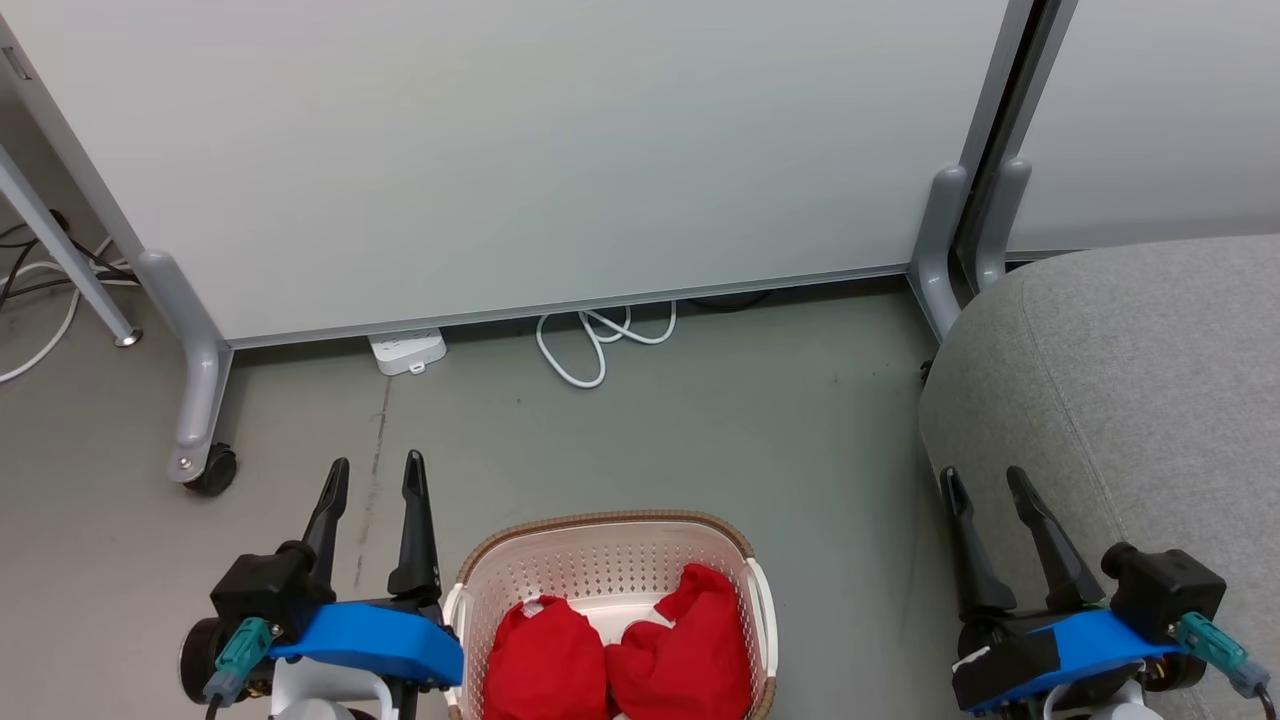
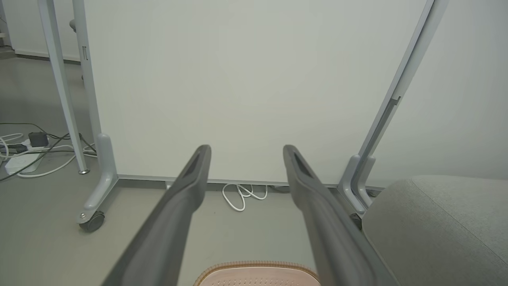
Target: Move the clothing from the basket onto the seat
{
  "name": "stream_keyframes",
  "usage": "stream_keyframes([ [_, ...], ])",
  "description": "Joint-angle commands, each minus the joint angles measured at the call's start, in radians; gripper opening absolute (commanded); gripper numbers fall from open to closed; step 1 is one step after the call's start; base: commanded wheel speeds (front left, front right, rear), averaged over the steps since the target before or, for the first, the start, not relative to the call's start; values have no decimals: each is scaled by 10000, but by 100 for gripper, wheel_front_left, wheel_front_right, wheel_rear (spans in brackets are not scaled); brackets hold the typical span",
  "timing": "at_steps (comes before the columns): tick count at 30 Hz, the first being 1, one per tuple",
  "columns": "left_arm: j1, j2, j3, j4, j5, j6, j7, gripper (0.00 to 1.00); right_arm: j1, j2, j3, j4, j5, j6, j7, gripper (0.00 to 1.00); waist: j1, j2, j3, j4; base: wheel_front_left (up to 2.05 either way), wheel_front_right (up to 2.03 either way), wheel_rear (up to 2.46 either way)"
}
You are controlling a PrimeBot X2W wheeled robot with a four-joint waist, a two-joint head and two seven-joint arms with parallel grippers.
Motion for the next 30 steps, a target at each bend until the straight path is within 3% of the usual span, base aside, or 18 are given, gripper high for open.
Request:
stream_keyframes([
  [1,-191,49,-19,-22,185,-55,-80,100,-150,-74,25,-33,-223,21,-70,100,0,-1,3,2,0,0,0],
  [30,-276,55,-357,316,2200,20,-631,100,-198,-82,182,256,-2413,24,-629,100,0,-1,157,72,0,0,0],
])
